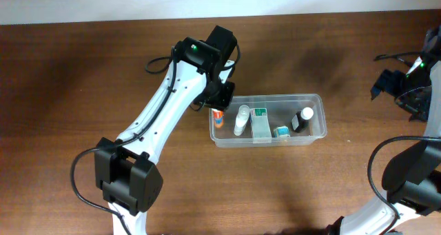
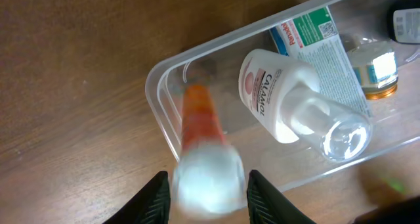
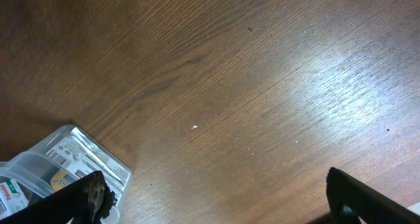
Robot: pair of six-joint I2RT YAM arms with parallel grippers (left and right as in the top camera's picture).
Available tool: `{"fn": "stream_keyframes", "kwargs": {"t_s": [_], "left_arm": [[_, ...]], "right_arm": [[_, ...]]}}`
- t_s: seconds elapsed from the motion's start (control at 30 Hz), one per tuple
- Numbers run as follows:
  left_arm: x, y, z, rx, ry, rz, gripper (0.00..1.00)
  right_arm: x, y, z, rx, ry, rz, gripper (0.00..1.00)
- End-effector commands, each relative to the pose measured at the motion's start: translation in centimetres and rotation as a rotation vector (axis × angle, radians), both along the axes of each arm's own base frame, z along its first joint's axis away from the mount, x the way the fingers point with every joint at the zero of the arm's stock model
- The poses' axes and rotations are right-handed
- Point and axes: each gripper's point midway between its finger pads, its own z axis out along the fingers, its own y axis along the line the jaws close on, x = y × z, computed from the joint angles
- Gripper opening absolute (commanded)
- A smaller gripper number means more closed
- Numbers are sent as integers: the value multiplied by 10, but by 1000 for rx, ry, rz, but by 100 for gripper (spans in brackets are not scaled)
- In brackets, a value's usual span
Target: Pack container
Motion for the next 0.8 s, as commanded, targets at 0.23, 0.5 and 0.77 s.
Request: {"fn": "stream_keyframes", "kwargs": {"t_s": [0.23,0.5,0.77], "left_arm": [[7,1,0,-1,-20,8,52],[24,72,81,43,-121,155,85],[2,122,143,-1,-215,277,99]], "right_arm": [[0,-1,0,-2,-1,-3,99],[0,-1,0,-2,-2,-3,98],[0,-1,0,-2,-1,-3,98]]}}
